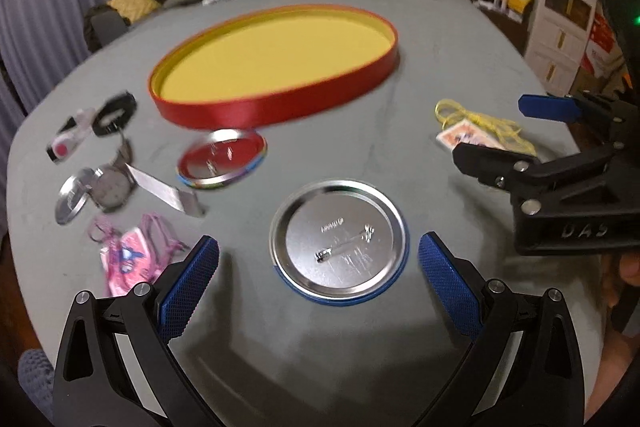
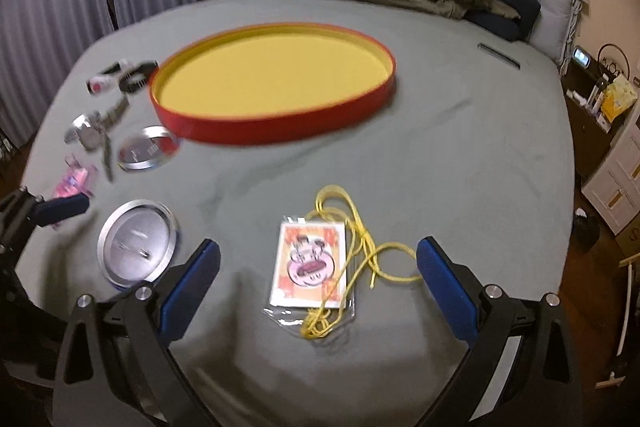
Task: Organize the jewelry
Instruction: 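Grasp the yellow-cord pig card badge with the right tool while the left tool grasps the silver blue-rimmed badge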
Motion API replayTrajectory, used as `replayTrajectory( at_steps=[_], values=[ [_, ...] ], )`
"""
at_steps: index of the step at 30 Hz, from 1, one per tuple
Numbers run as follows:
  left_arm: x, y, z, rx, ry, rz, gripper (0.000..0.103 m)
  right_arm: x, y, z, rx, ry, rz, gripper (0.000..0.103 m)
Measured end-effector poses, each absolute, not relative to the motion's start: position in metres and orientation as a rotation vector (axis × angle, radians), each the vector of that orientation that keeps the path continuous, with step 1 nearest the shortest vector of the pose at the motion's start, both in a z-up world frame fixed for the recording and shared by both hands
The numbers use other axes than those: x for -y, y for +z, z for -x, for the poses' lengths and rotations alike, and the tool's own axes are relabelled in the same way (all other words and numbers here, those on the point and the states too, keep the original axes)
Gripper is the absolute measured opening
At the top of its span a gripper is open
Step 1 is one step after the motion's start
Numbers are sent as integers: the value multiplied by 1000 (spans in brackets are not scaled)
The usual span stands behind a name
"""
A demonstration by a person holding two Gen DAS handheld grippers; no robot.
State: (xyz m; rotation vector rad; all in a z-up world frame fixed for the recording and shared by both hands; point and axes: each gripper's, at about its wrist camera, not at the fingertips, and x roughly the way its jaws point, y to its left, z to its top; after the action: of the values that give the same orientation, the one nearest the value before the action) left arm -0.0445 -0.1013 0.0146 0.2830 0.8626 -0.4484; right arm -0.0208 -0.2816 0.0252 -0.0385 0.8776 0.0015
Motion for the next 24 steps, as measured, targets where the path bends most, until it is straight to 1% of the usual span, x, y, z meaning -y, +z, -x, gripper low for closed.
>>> replayTrajectory(
  at_steps=[6,11,12,13,15,16,18,19,20,21,24],
  values=[
    [103,2,32,-927,-459,-257,98,288,7,12,-930,-15,43,95],
    [104,0,32,-923,-462,-258,98,292,2,10,-951,-7,16,94],
    [103,0,32,-922,-463,-254,98,292,2,10,-949,-6,11,92],
    [103,1,32,-922,-463,-253,98,292,2,10,-947,-4,8,90],
    [102,1,33,-917,-467,-253,96,291,4,13,-935,8,0,75],
    [102,2,33,-913,-468,-250,94,291,5,14,-929,12,-4,71],
    [99,4,35,-900,-468,-243,82,291,6,16,-922,14,-6,61],
    [97,5,36,-894,-470,-239,78,290,6,17,-917,17,-11,57],
    [97,6,37,-890,-470,-236,72,290,7,17,-914,19,-14,47],
    [96,7,37,-887,-471,-234,72,291,8,18,-907,18,-20,45],
    [93,8,35,-889,-483,-213,72,292,9,19,-900,19,-28,45]
  ],
)
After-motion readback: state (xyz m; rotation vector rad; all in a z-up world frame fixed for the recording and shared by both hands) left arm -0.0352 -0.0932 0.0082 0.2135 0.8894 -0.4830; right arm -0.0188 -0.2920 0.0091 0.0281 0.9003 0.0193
